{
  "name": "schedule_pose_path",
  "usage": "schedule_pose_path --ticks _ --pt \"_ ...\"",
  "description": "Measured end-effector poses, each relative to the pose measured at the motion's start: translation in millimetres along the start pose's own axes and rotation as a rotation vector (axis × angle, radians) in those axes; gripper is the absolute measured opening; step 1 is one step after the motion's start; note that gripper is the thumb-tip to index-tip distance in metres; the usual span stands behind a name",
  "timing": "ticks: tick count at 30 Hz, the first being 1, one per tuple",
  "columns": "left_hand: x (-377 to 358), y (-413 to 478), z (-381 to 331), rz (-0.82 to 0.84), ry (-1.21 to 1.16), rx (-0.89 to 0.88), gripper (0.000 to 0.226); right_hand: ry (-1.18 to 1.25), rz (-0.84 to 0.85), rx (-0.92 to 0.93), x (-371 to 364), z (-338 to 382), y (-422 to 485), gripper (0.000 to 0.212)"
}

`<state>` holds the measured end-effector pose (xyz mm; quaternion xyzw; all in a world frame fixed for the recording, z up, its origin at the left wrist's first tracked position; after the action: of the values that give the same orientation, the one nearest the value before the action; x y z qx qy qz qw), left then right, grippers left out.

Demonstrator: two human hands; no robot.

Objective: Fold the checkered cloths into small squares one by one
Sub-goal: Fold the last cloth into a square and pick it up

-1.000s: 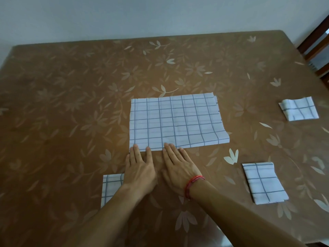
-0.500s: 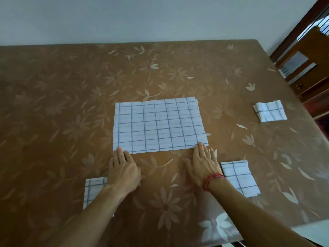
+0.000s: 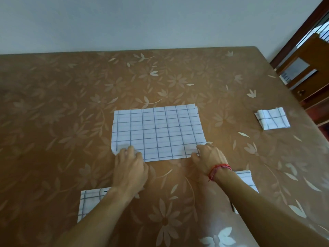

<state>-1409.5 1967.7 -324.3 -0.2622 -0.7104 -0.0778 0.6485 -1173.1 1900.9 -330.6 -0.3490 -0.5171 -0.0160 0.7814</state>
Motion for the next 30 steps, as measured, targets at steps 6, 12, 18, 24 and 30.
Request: schedule_pose_path --ticks 6,12,18,24,30 --pt "-9 10 -44 0.090 -0.081 -0.098 0.043 0.174 -0.116 -0.011 16 -9 3 0.037" --pt "-32 7 -42 0.209 0.023 -0.118 0.052 0.437 -0.106 -0.163 30 -29 15 0.020" --pt "-41 5 -34 0.125 0.005 -0.131 0.049 0.715 -0.073 -0.300 35 -40 32 0.024" --pt "-41 5 -33 0.068 -0.008 -0.137 0.047 0.931 0.091 -0.358 11 -55 61 0.026" --pt "-43 5 -33 0.082 -0.027 -0.150 0.047 0.853 0.095 -0.351 20 -41 62 0.047"
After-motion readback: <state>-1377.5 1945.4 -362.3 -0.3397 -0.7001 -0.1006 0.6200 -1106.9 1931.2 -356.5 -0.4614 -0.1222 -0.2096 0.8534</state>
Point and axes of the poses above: each hand's wrist, its own y-axis towards the middle knuckle, its own x-axis out of the back of the hand, z = x × y, the point moved 7 cm from there along y, towards the middle knuckle, and after that the axes turned 9 degrees about z, right-handed, at the moved point
